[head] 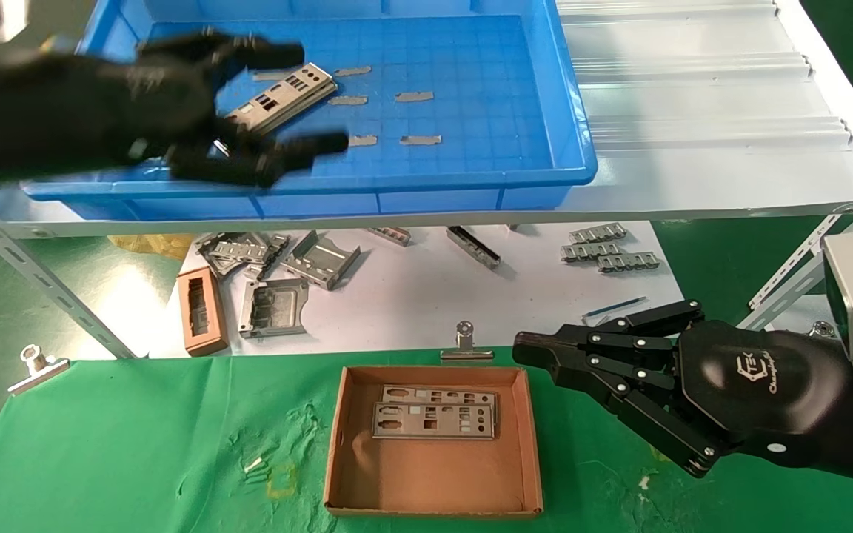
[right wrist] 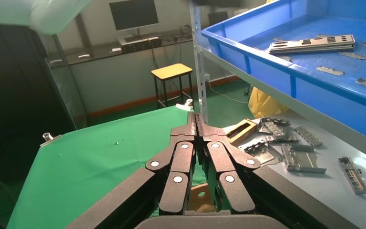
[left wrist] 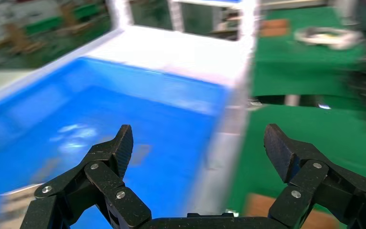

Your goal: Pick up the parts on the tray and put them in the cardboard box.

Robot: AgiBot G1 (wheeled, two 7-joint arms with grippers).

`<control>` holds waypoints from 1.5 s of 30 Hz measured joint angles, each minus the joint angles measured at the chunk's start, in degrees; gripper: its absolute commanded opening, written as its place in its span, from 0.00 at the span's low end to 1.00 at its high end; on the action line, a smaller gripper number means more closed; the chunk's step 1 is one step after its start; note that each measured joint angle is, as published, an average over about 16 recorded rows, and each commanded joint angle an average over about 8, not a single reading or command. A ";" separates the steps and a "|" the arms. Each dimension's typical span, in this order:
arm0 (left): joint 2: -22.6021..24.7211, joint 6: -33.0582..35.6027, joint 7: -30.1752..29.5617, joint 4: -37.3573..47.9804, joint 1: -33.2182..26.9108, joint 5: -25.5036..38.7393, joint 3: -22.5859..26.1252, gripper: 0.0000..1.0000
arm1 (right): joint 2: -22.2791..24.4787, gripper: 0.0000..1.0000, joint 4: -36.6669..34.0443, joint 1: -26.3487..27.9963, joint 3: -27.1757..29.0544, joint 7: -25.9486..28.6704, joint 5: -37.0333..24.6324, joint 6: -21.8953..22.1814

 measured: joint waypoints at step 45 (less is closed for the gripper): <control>22.37 -21.32 6.50 51.41 -22.56 19.09 9.27 0.00 | 0.00 1.00 0.00 0.00 0.00 0.00 0.00 0.00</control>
